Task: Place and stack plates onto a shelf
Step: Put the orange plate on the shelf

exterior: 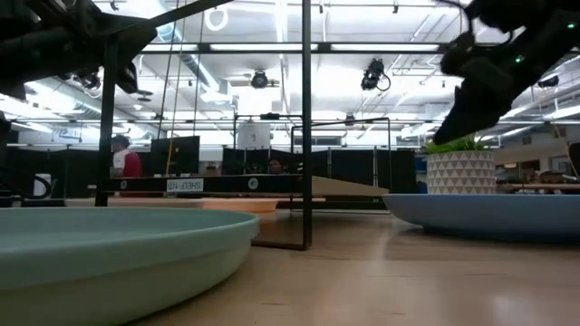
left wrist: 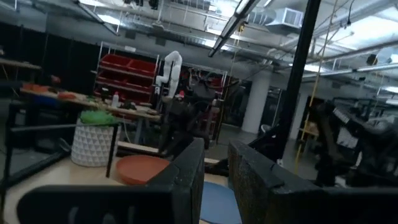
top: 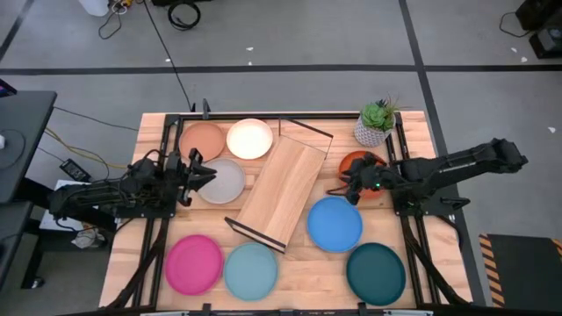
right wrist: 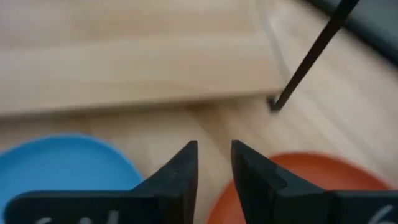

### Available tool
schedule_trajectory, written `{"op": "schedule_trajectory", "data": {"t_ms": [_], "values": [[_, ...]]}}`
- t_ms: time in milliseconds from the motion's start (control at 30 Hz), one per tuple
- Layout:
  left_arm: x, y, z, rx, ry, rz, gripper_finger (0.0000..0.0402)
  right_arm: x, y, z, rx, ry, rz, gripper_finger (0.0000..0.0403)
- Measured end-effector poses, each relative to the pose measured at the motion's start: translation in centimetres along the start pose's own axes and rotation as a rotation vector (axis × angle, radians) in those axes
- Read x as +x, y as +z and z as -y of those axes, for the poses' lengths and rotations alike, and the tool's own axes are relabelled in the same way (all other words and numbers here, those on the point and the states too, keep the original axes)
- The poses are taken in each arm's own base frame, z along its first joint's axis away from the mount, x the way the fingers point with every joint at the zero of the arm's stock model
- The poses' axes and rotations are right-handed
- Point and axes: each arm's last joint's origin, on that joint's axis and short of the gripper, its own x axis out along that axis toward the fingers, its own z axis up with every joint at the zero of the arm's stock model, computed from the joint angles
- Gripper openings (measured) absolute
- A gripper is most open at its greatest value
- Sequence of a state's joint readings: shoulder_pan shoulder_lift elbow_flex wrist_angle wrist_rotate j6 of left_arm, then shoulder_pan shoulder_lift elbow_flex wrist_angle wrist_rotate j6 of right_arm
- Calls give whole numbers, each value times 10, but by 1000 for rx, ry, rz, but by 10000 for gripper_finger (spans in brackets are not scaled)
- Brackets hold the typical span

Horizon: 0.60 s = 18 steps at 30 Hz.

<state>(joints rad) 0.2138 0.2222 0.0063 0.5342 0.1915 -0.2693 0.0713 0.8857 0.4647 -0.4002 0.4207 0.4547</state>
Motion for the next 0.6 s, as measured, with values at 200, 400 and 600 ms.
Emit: {"op": "schedule_trajectory", "data": {"t_ms": [200, 400, 600], "values": [[0, 0, 0, 48, 0, 1, 78, 24, 7, 3, 41, -37, -157, 129], [0, 0, 0, -24, 0, 2, 78, 45, 2, 5, 74, -87, -304, 127], [0, 0, 0, -79, 0, 1, 78, 59, 0, 2, 81, -129, -386, 126]]}}
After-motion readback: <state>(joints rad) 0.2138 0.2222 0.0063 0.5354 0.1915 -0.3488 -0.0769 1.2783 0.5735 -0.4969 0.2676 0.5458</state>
